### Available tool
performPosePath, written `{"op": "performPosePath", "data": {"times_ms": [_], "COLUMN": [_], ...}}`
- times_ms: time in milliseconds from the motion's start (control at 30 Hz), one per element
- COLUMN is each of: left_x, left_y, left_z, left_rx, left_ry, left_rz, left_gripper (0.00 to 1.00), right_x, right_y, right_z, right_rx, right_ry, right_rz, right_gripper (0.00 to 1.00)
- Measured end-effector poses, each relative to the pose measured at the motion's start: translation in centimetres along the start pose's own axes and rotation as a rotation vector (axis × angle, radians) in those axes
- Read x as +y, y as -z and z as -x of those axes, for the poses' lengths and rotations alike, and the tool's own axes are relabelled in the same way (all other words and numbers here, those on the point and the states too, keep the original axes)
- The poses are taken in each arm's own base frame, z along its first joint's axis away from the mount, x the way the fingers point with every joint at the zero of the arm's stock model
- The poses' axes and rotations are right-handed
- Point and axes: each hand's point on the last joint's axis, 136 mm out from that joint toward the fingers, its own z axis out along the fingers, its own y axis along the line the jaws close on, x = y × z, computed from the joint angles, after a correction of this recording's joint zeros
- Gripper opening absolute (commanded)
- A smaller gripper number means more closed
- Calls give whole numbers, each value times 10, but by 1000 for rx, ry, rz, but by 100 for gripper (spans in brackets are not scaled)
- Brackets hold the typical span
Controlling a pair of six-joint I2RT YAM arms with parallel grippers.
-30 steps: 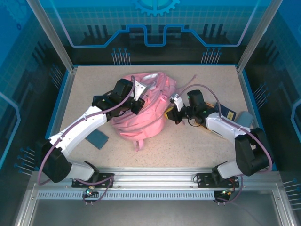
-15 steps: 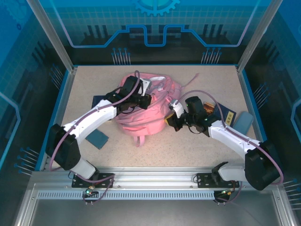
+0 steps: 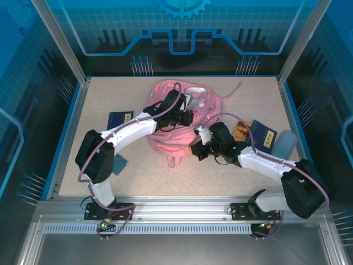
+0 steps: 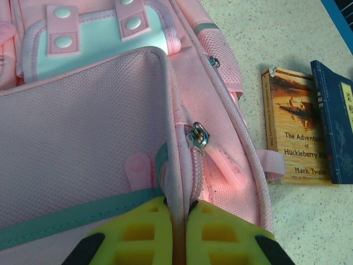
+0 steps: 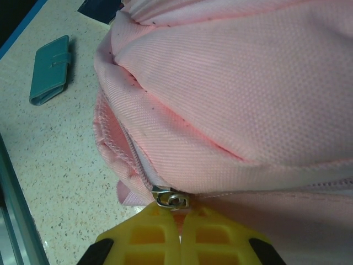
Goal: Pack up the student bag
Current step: Unzip the student bag at the top-center of the table.
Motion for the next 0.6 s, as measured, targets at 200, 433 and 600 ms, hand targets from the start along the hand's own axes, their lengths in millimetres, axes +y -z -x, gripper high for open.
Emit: {"op": "performPosePath", "data": {"times_ms": [200,433,600], "left_x": [5,21,36], "left_y": [7,59,84], "left_z": [6,13,-8], "left_rx": [-9,-77,-85], "left_ry": [48,121,177], "left_rz": [-10,14,66], "left_gripper": [45,68,73], "right_x": [-10,-36,-46], "right_y": [19,51,57], "right_z": [8,24,43], "right_rx": [-44,-79,-57], "right_ry": [-117,-325,-523], "right_rz": [-30,-136,-170], "right_gripper": [66,76,72]}}
